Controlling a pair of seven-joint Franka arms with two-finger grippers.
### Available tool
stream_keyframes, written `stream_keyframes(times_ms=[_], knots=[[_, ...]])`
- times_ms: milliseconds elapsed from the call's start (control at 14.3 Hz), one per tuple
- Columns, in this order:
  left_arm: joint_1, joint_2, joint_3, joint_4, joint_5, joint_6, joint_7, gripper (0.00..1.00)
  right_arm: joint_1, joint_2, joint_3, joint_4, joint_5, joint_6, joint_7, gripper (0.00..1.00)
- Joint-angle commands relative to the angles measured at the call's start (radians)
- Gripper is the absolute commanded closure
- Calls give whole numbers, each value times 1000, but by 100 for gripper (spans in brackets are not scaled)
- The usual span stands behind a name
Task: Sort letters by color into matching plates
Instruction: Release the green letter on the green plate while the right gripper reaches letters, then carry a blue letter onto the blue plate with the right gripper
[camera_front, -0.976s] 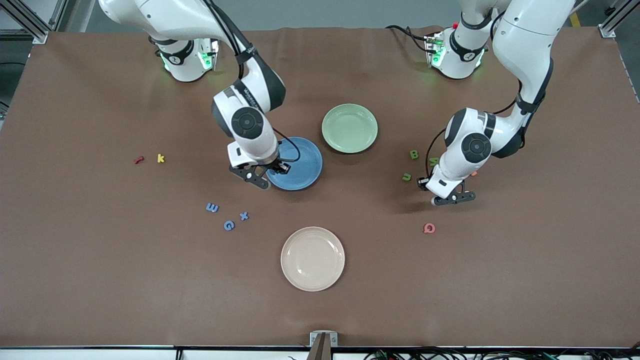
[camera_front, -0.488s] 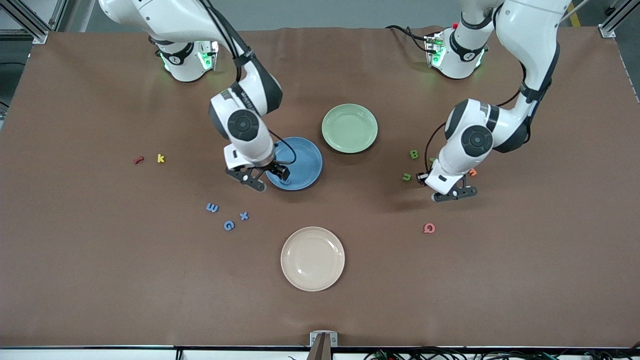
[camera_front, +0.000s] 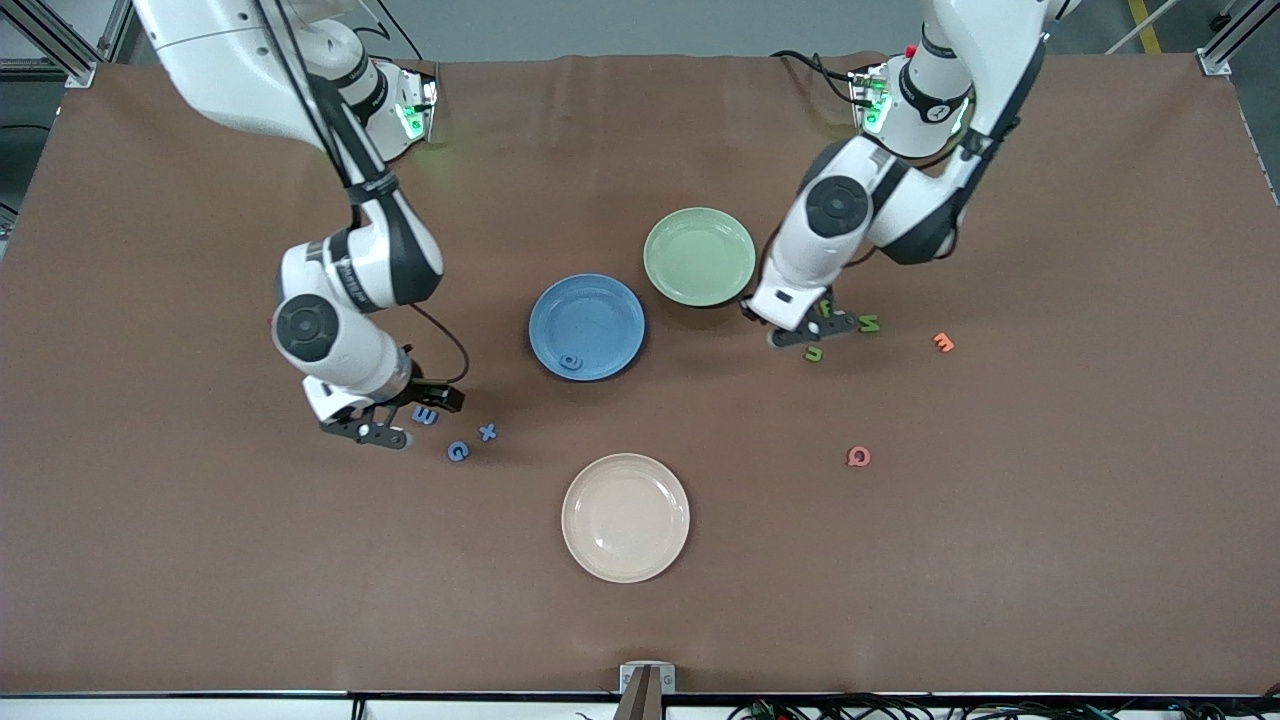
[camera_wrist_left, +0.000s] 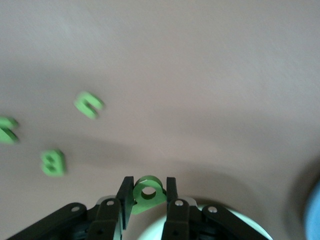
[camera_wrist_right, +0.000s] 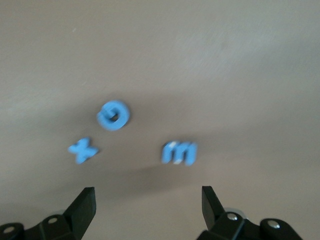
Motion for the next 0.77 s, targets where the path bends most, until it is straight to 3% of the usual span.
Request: stream_keyframes(times_ms=[0,349,697], knots=[[-1,-5,-70,-14,17,-12,-103,74,-19,46,18,-2,-16,74,-49,20],[-134,48,-78,-34,20,-10,-225,74,-36,94,18,-3,-16,149,-75,20],[-177,111,-78,-35,34,19,-236,73,-48,114,16,-15,-16,174,-73,20]])
